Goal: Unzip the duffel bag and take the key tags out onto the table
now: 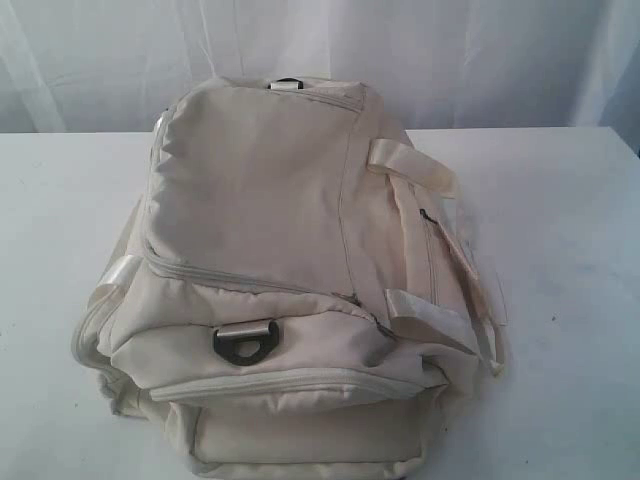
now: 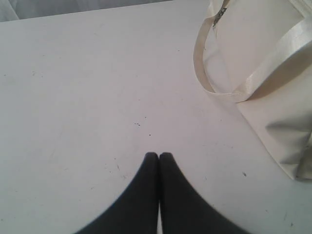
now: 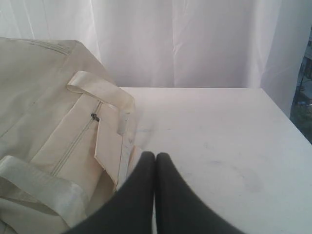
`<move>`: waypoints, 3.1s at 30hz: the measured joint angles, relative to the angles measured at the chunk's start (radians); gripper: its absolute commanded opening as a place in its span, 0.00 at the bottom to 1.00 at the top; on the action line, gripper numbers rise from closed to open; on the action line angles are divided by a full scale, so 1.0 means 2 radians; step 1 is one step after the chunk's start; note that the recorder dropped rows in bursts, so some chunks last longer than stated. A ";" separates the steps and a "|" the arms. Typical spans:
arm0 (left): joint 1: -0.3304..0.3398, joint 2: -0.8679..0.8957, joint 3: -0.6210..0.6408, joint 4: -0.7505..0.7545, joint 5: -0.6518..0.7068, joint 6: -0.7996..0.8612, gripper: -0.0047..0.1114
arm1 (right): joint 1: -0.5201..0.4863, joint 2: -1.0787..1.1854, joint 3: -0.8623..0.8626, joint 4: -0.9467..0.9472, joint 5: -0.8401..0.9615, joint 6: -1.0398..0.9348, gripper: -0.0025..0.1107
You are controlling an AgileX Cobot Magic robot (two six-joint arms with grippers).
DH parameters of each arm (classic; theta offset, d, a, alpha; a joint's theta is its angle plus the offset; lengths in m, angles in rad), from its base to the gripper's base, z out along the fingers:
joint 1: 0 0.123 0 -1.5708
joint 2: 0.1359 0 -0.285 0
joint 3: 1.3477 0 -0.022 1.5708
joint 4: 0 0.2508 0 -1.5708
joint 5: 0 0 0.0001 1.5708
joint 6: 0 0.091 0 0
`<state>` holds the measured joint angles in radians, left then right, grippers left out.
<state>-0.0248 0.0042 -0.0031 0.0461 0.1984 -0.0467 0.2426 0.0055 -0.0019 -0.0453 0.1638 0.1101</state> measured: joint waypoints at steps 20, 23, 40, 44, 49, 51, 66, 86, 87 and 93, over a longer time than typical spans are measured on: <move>0.000 0.000 0.000 0.011 -0.162 0.012 0.04 | 0.000 0.000 0.000 0.000 -0.150 0.000 0.02; 0.000 0.000 0.000 0.011 -0.176 0.012 0.04 | 0.000 0.000 0.000 0.000 -0.230 0.000 0.02; 0.000 0.000 0.000 0.010 -0.336 -0.039 0.04 | 0.000 0.000 0.000 0.000 -0.266 0.104 0.02; 0.000 0.001 0.000 -0.023 -0.380 -0.060 0.04 | 0.000 0.000 0.000 0.000 -0.202 0.171 0.02; 0.000 0.037 -0.057 -0.081 -0.292 -0.100 0.04 | 0.000 0.027 -0.037 0.000 -0.109 0.202 0.02; 0.000 0.061 -0.096 -0.080 -0.232 -0.104 0.04 | 0.000 0.059 -0.065 0.000 -0.071 0.203 0.02; 0.000 0.298 -0.357 -0.217 0.206 0.173 0.04 | 0.059 0.205 -0.132 0.016 0.034 0.175 0.02; -0.075 0.630 -0.628 -0.416 0.411 0.433 0.04 | 0.161 0.302 -0.244 0.080 0.153 0.026 0.02; -0.085 0.641 -0.644 -0.400 0.416 0.427 0.04 | 0.166 0.321 -0.261 0.111 0.180 -0.016 0.02; -0.129 0.692 -0.691 -0.358 0.435 0.414 0.04 | 0.177 0.436 -0.332 0.301 0.328 -0.291 0.02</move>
<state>-0.2837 1.3879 -1.3841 -0.6690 1.0688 0.7811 0.5975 0.8780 -0.6662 0.5574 0.8193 -0.4710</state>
